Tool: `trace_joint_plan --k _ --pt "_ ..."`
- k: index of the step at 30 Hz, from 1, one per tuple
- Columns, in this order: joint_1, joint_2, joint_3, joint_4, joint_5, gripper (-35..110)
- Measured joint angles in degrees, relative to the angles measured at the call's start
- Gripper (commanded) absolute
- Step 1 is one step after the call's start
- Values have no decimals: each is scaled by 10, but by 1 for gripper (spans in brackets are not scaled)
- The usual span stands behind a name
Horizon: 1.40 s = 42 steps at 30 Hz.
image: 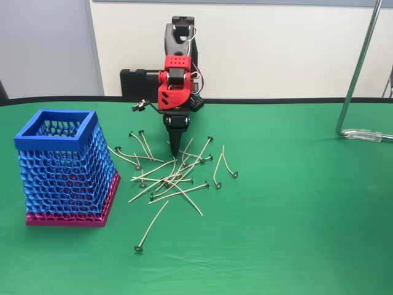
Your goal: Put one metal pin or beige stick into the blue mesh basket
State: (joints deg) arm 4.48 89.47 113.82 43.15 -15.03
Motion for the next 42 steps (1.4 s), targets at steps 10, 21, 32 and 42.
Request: trace_joint_plan --k 10,21,32,42 --pt "9 0 0 -19 15 1" --pt "-6 30 -5 17 15 1" --pt "-14 110 -47 33 -15 1" --pt "-16 158 -49 -44 -75 1"
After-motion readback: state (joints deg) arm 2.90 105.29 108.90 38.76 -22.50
